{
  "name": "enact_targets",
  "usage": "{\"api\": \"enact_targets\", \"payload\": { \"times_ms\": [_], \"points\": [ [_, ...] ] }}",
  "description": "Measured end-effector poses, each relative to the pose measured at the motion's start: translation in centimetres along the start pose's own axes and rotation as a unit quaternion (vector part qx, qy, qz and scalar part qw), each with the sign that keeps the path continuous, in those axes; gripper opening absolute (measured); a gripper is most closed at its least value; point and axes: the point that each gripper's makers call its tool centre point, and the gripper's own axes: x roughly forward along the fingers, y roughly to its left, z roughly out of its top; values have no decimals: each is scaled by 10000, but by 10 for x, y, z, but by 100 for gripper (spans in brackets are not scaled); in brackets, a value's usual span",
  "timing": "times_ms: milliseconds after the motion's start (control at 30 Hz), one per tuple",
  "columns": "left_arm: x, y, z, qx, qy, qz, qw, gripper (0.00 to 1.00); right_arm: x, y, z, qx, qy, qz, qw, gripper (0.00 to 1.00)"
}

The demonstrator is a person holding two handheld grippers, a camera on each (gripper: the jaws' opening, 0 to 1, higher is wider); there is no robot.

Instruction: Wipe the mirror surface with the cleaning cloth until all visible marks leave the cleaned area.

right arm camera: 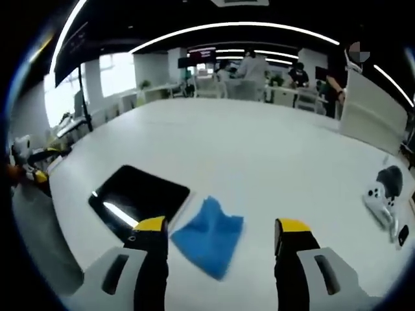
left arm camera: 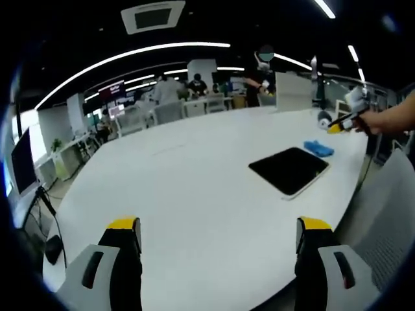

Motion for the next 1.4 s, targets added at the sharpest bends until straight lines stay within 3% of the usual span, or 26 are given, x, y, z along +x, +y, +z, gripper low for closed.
{"api": "enact_targets", "payload": {
  "times_ms": [333,667,900,1000,1100,1400],
  "points": [
    [1,3,-3,27,72,56,10000,99,32,9,-18,25,288,118,9995,56],
    [1,4,-4,36,80,76,9999,99,45,10,-29,111,445,77,9989,33],
    [1,3,-6,48,107,41,9999,99,58,16,-43,37,756,19,9971,21],
    [1,3,-6,57,114,34,9999,99,59,17,-42,108,740,0,9972,17],
    [1,3,-6,54,109,36,9999,99,58,17,-42,9,827,10,9966,2],
    [1,3,-6,80,100,34,9999,99,59,14,-43,336,920,109,9951,1]
  ]
}}
